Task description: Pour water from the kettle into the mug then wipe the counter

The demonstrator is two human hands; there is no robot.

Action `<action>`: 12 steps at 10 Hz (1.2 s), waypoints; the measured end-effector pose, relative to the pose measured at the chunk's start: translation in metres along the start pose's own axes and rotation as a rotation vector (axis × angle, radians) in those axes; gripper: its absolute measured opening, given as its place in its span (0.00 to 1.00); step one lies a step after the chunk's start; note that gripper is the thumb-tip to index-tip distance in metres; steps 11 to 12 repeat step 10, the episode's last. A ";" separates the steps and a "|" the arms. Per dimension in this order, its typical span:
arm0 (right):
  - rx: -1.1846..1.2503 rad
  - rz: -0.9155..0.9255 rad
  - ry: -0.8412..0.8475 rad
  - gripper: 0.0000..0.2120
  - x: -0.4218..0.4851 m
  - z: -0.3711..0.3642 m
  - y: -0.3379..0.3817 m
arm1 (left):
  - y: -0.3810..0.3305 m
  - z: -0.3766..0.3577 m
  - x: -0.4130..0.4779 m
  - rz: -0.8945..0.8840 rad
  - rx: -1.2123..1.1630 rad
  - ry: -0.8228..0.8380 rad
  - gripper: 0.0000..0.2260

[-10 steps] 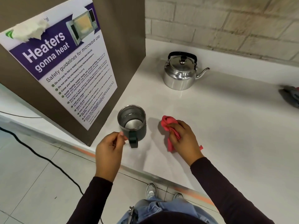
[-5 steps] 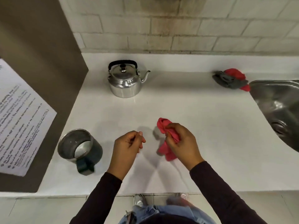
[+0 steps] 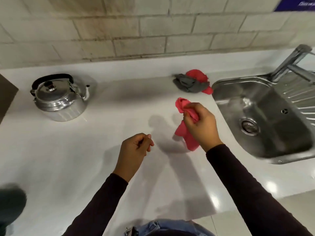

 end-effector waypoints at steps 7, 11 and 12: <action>-0.642 -0.043 0.472 0.16 0.228 -0.040 -0.126 | -0.004 -0.041 0.007 0.185 0.078 -0.216 0.14; -0.518 0.194 0.407 0.13 0.167 -0.044 -0.066 | -0.004 -0.030 -0.002 0.116 -0.016 -0.162 0.14; -0.518 0.194 0.407 0.13 0.167 -0.044 -0.066 | -0.004 -0.030 -0.002 0.116 -0.016 -0.162 0.14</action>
Point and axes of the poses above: each hand's wrist, its own x-axis towards the middle knuckle, its own z-axis out of the back of the hand, y = z × x, the point moved 2 cm from there along x, towards the middle knuckle, and after that the axes turned 3 degrees about x, right-handed, at the moved point
